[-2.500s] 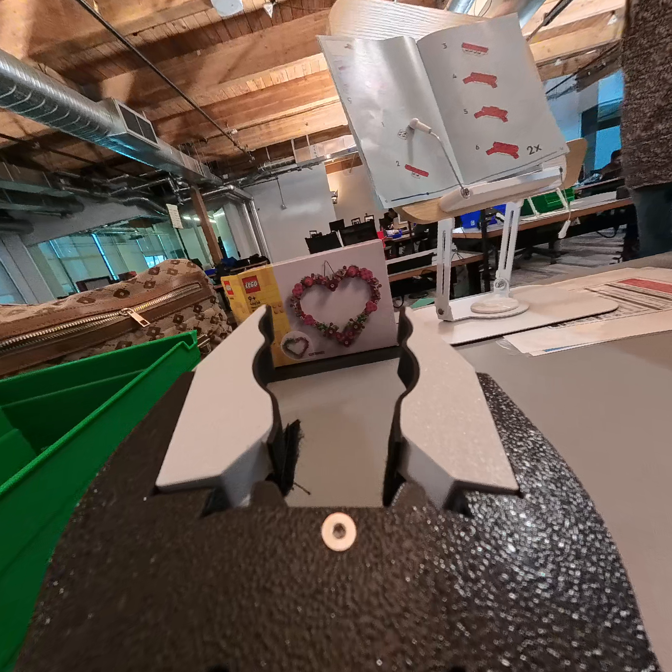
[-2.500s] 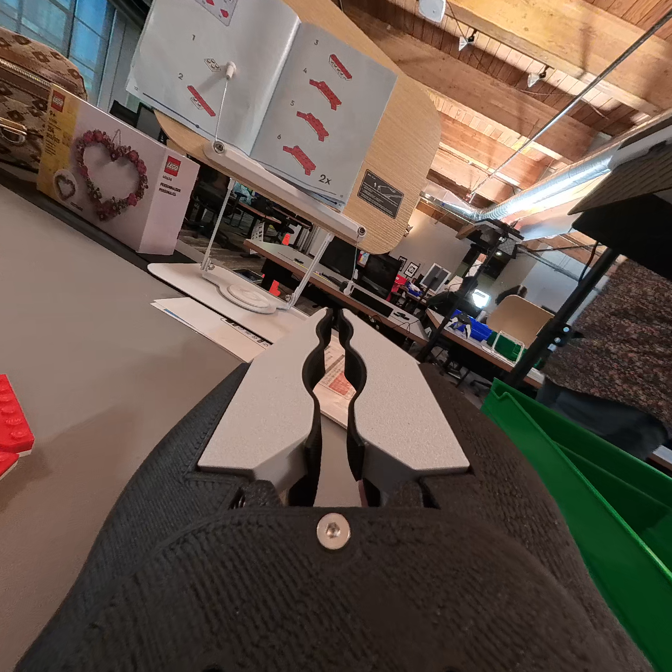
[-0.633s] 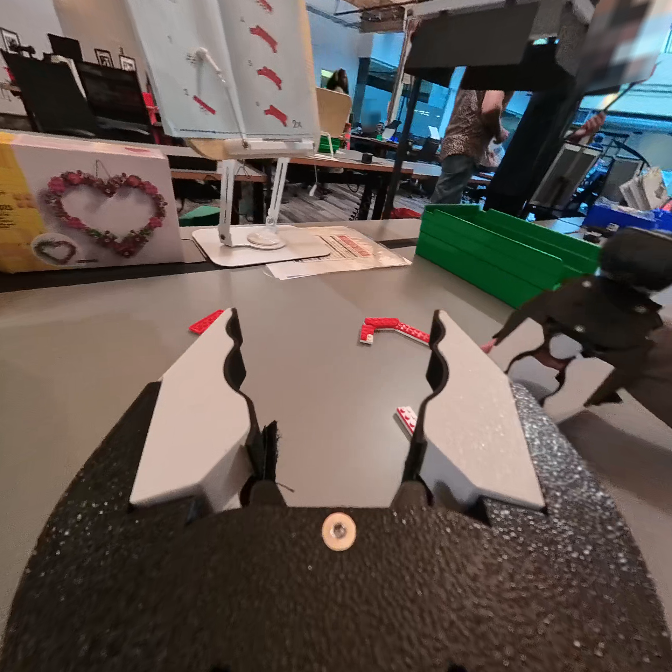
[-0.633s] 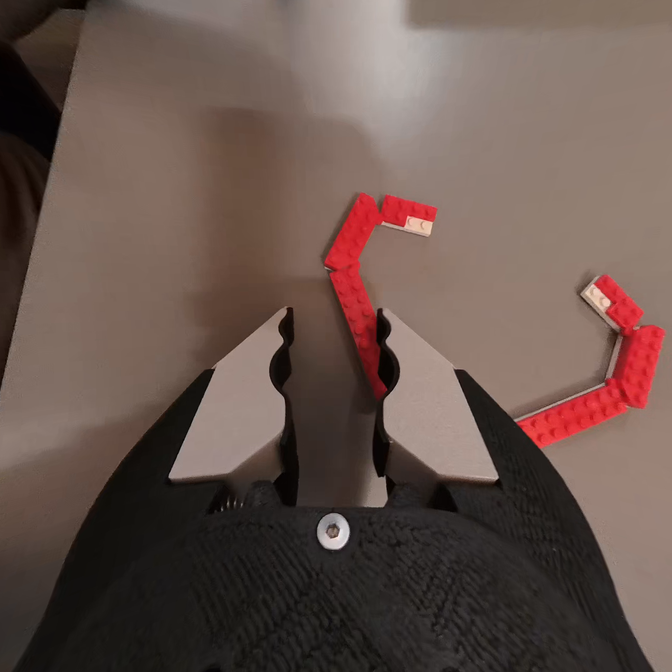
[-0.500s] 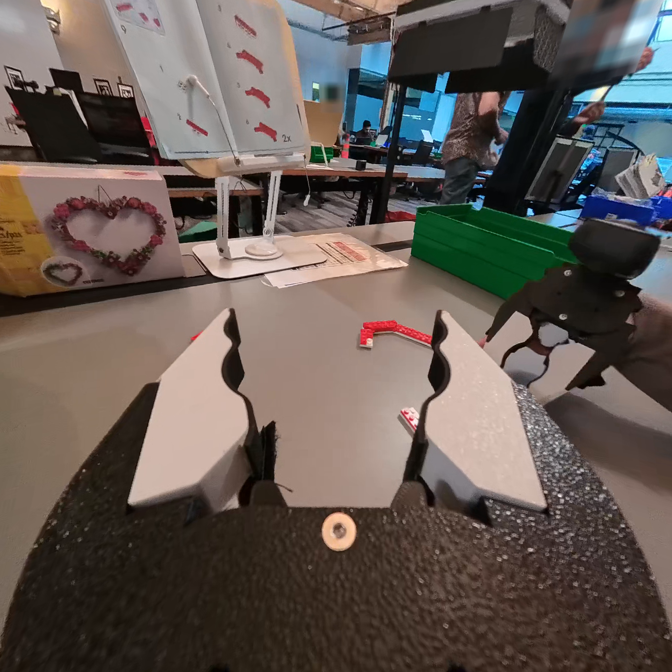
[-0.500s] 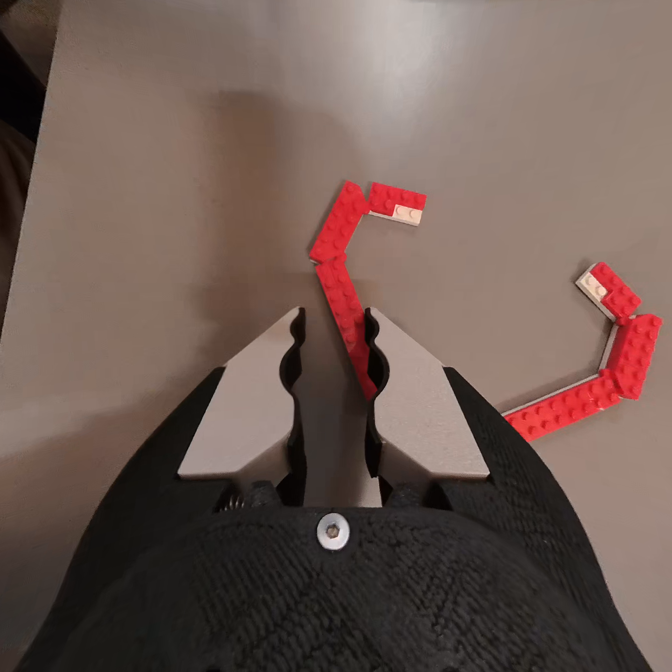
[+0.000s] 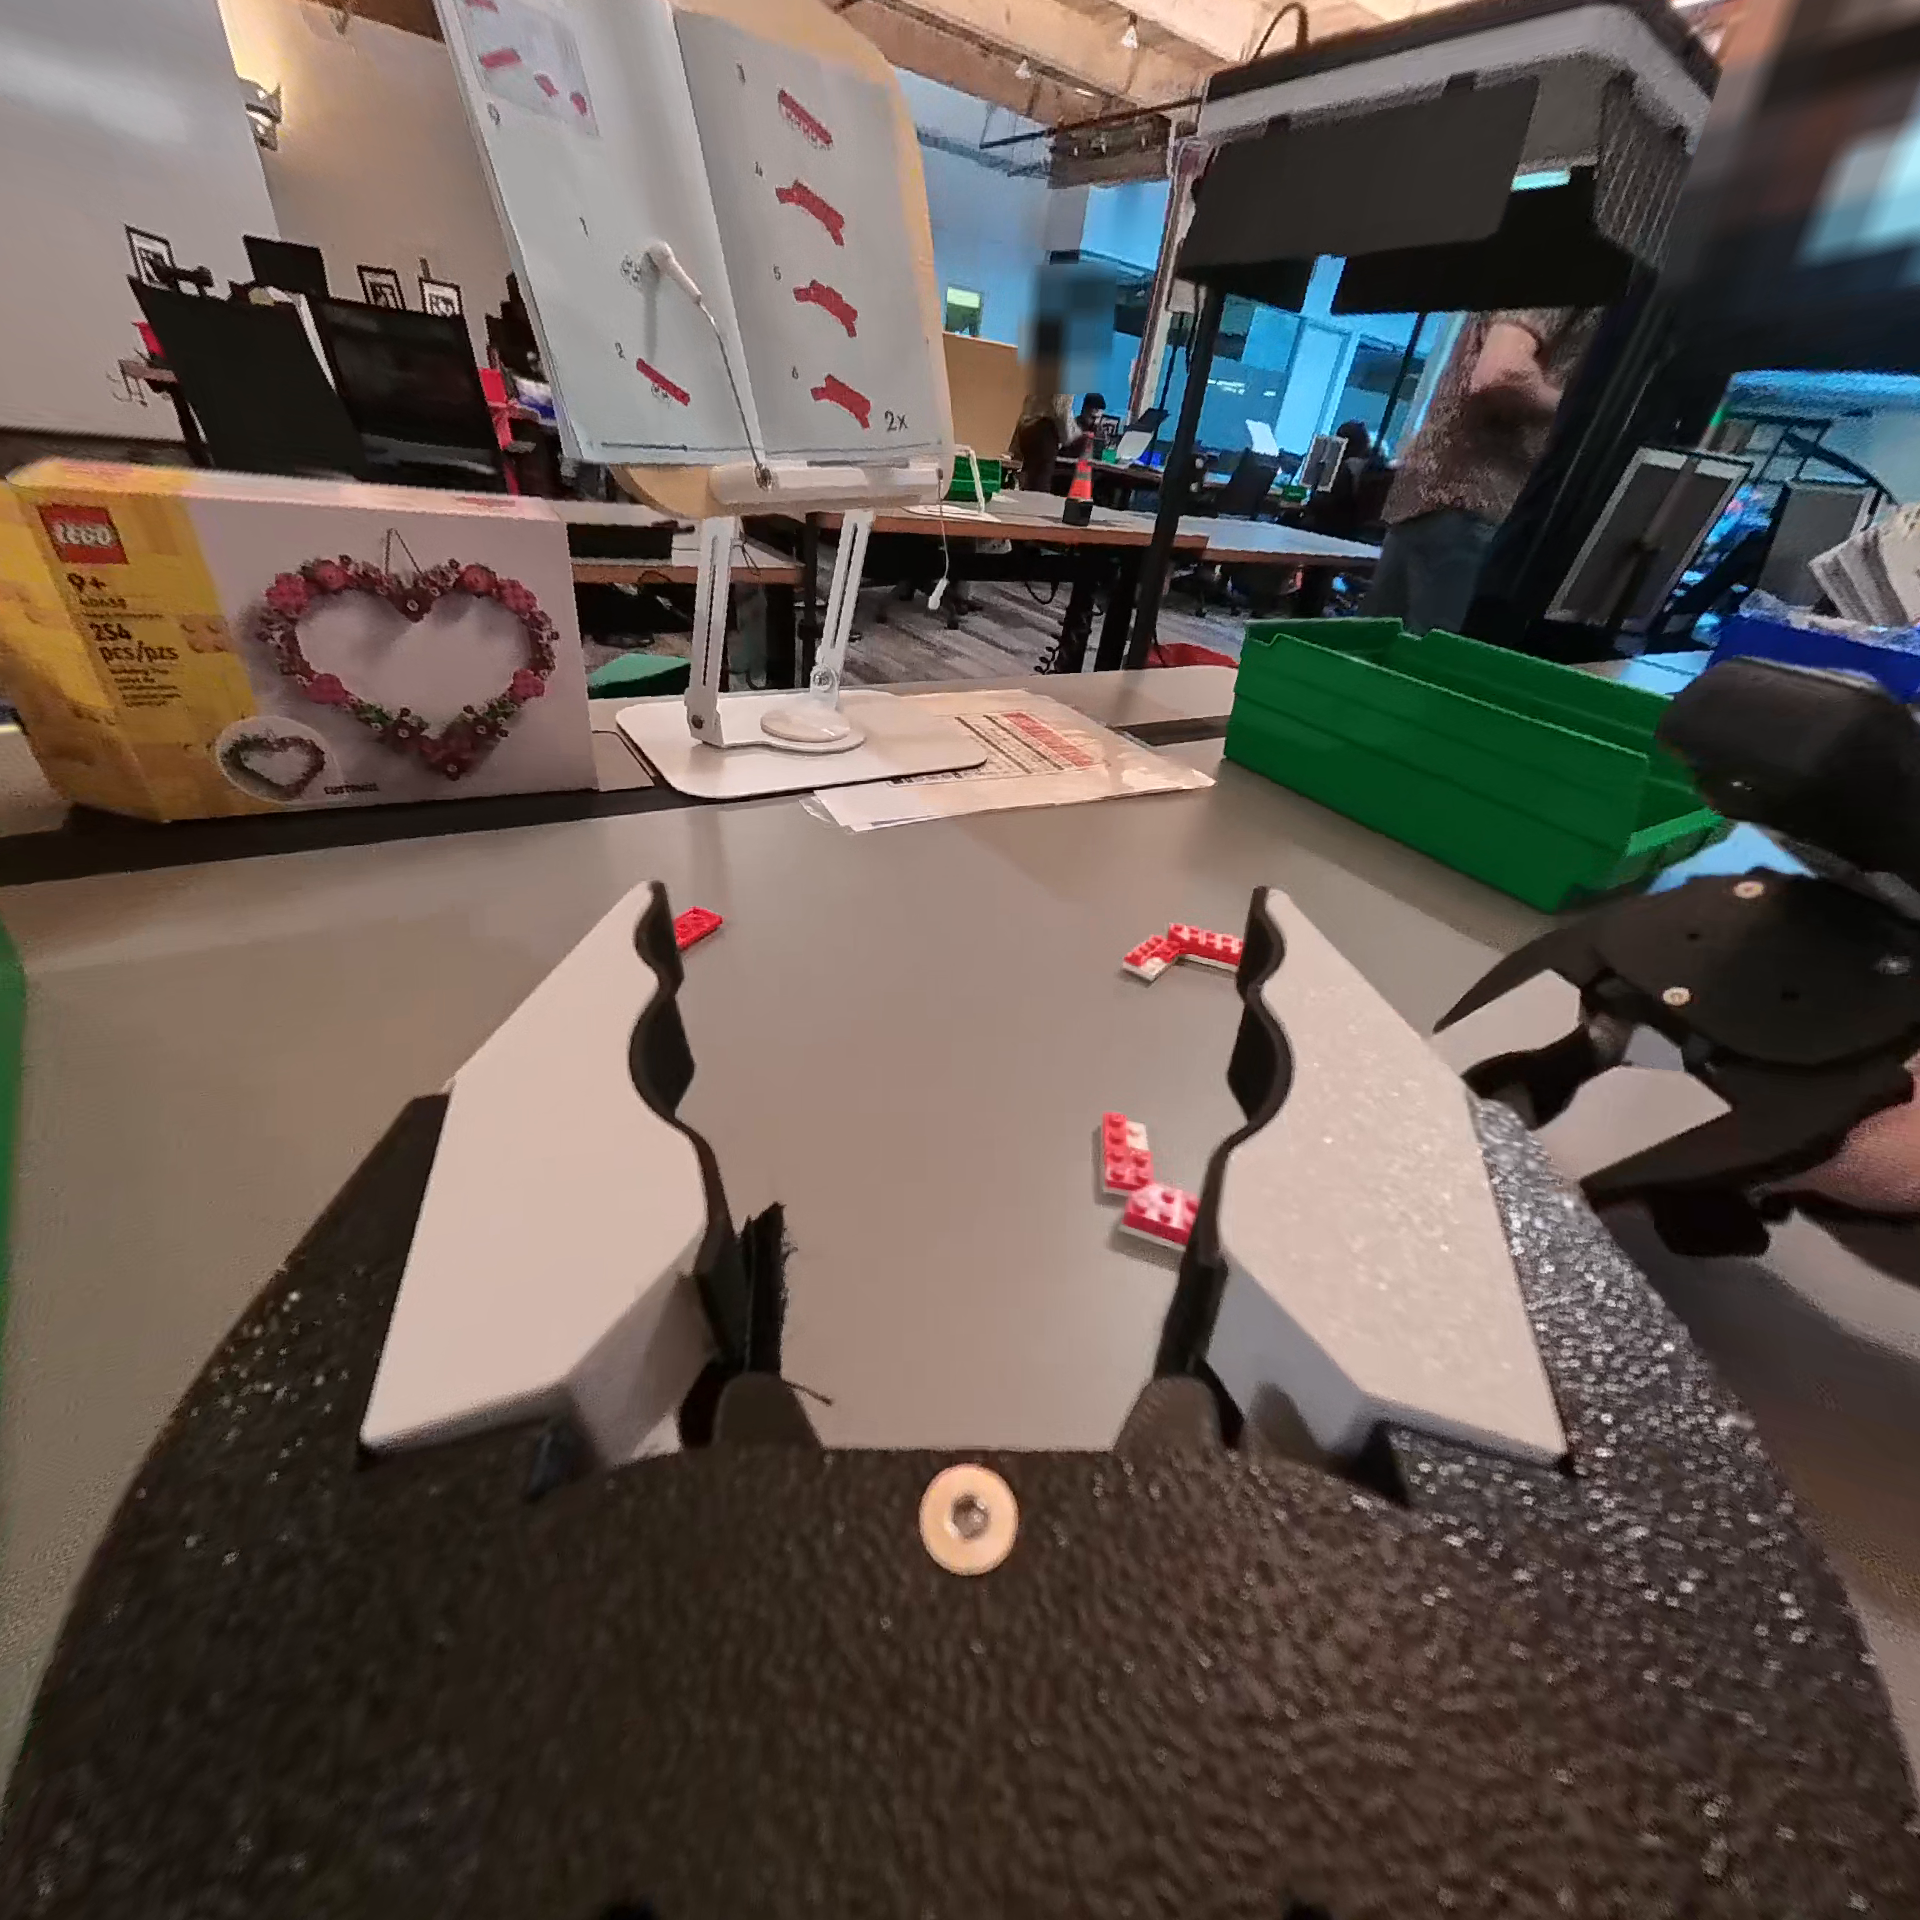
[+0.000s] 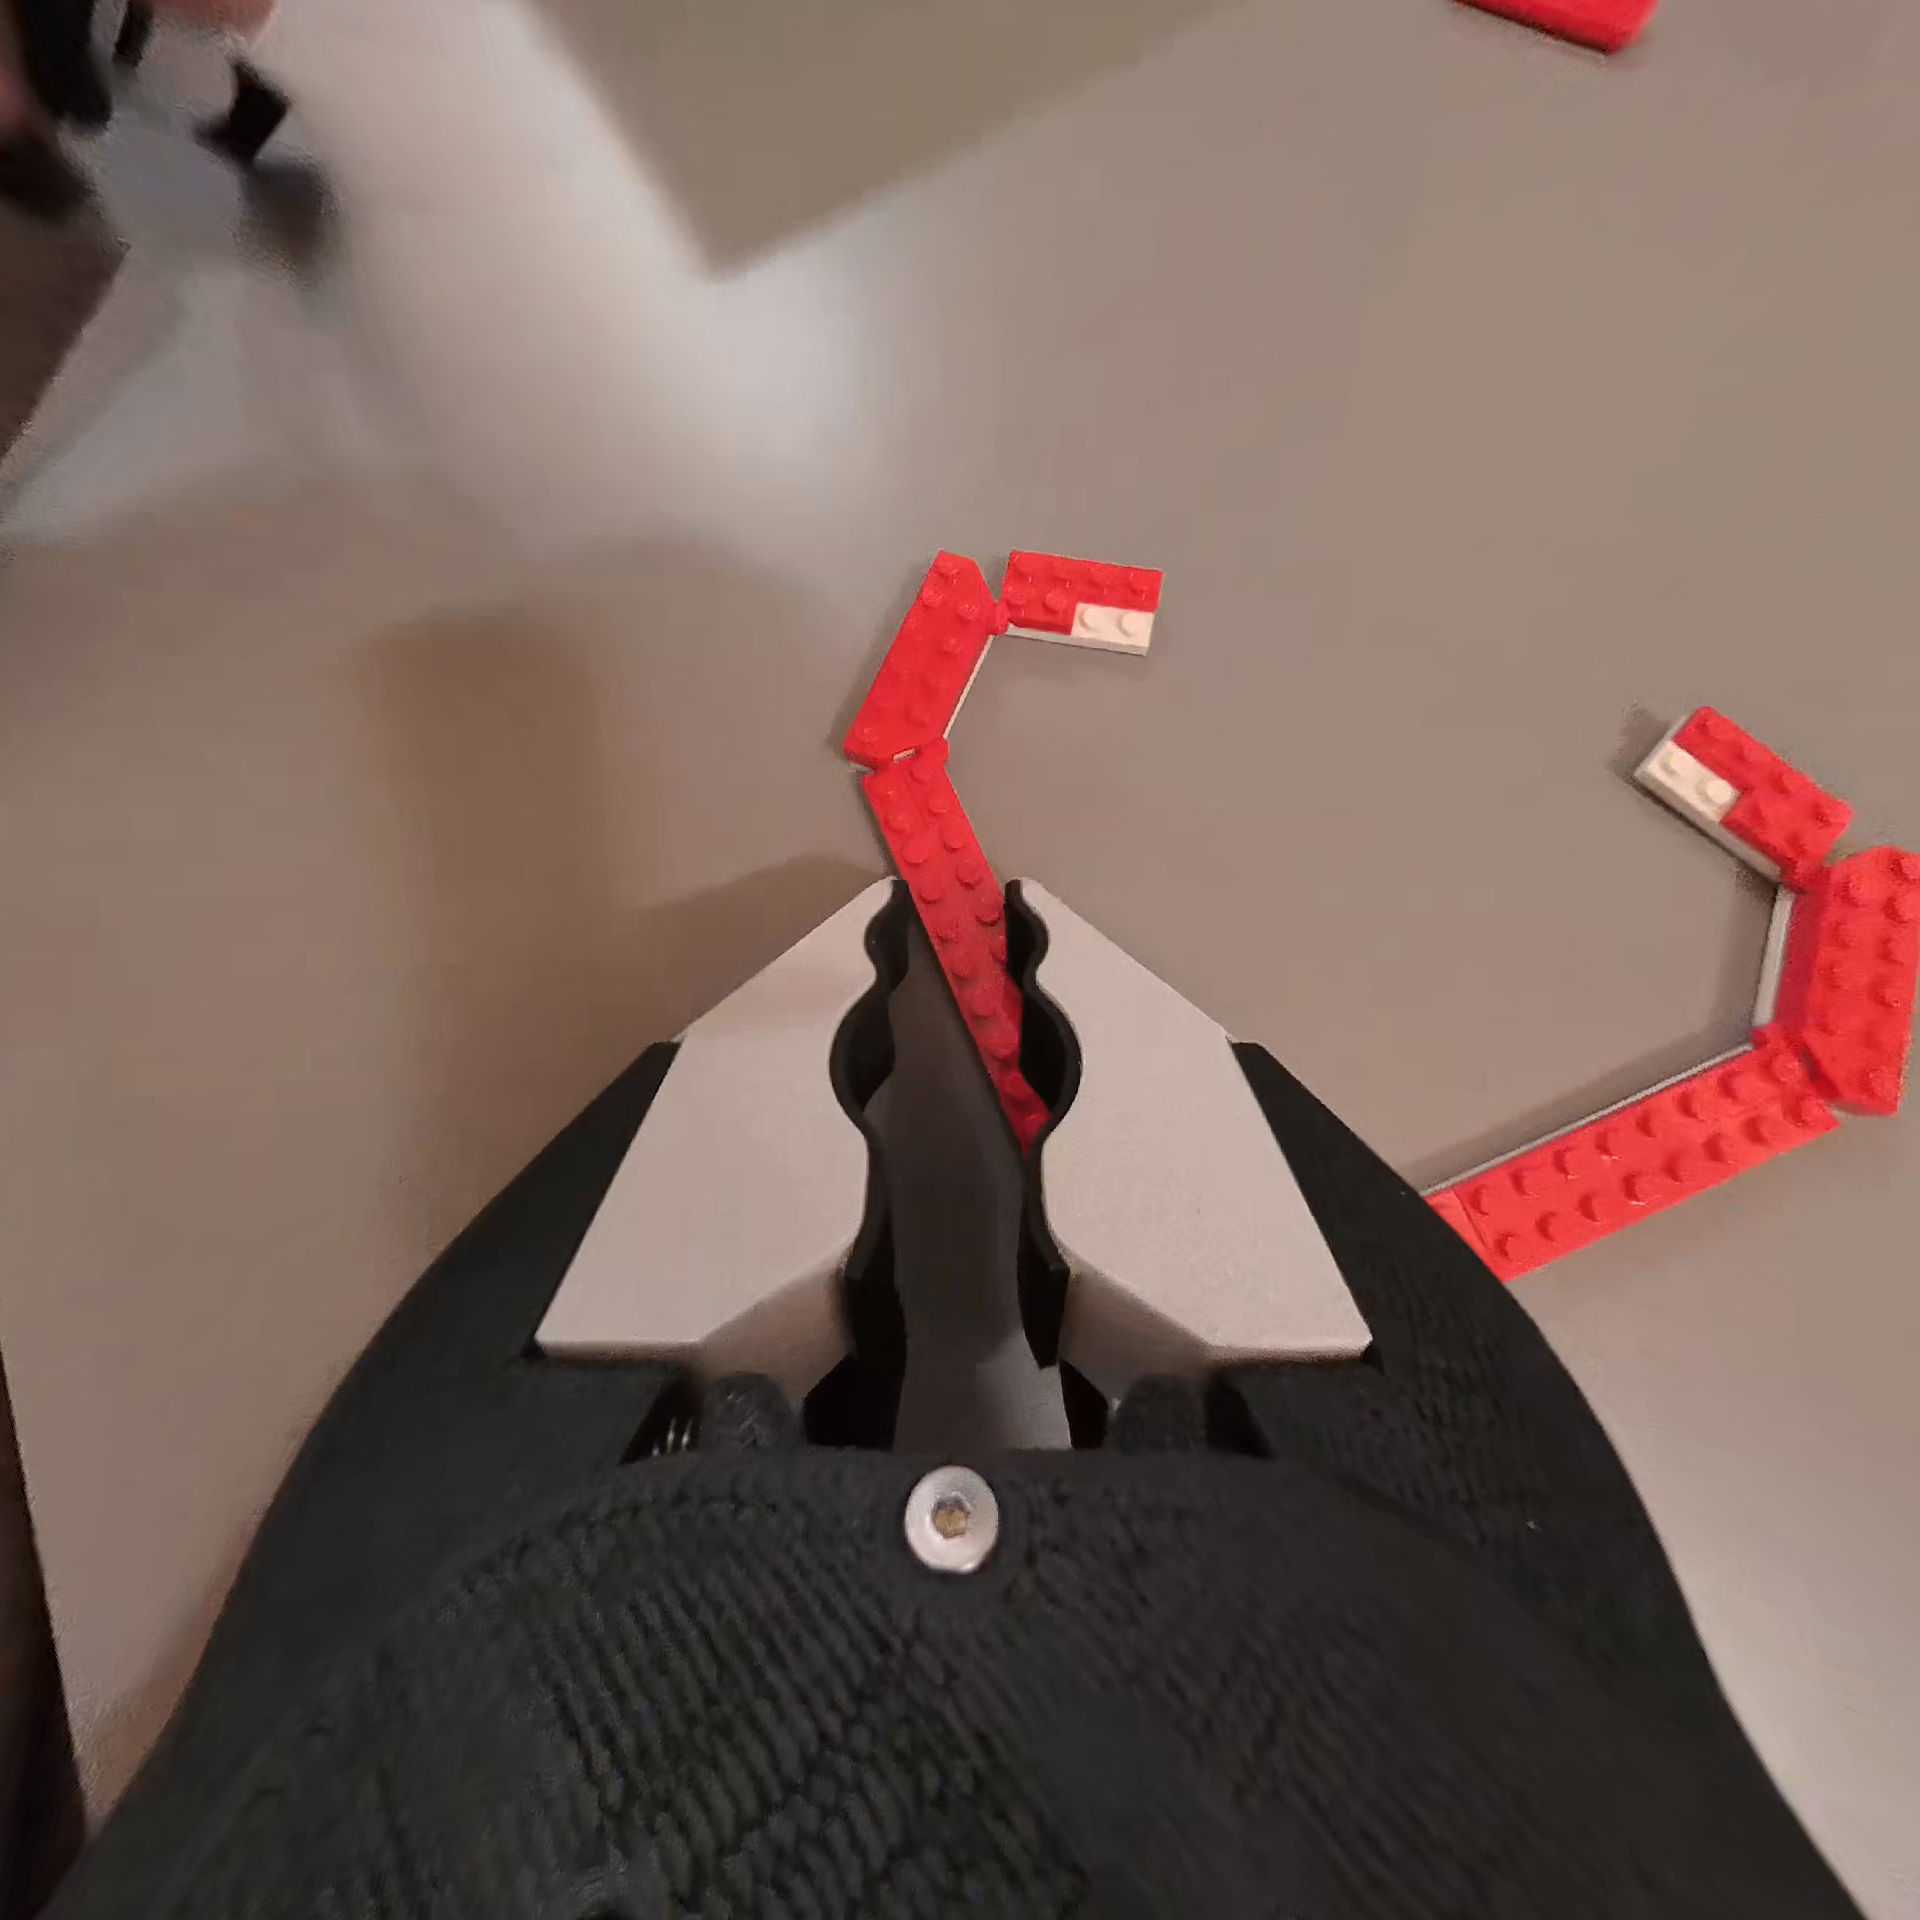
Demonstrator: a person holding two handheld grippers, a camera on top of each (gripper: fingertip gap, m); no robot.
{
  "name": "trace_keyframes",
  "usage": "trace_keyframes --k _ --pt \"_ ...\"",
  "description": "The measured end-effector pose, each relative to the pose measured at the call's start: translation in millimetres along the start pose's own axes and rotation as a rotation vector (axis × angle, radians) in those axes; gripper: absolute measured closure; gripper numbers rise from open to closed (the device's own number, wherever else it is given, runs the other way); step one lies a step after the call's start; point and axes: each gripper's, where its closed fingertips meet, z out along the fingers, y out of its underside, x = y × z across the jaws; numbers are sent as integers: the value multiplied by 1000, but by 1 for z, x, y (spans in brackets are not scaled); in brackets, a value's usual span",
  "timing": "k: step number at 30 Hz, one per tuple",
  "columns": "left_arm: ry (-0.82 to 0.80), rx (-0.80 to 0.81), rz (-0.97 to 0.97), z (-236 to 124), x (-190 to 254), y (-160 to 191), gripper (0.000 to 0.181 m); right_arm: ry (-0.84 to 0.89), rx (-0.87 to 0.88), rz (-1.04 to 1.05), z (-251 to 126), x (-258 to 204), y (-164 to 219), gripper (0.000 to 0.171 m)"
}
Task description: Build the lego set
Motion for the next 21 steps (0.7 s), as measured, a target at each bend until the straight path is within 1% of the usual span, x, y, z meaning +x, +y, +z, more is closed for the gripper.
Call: trace_keyframes --k 1,3,5,7,9,11,13,15,17,19,21 --pt "-5 0 -20 2 -1 2 74 21 6 36 2 0 -2 154" --pt "-23 19 -52 5 -5 1 72 68 7 89 6 0 -6 154" --pt "-54 32 -62 6 -9 3 69 92 18 100 10 -2 -11 153" --pt "-80 27 -63 7 -15 8 64 102 51 86 10 -4 -19 134" --pt "-113 36 -67 6 -21 10 65 128 170 51 -8 2 -39 129" --pt "-135 47 -73 5 -26 12 65 215 314 66 -39 30 -59 124" --pt "-177 57 -65 4 -32 11 64 346 423 94 -71 74 -66 118" --pt "-204 64 -41 3 -33 10 65 493 498 127 -100 119 -59 117" --pt "-205 74 -19 6 -29 7 66 620 586 130 -122 156 -49 117" --pt "-197 67 6 12 -23 7 69 739 637 105 -136 184 -36 117" --pt "-203 42 31 21 -23 8 67 871 675 63 -149 207 -25 117"
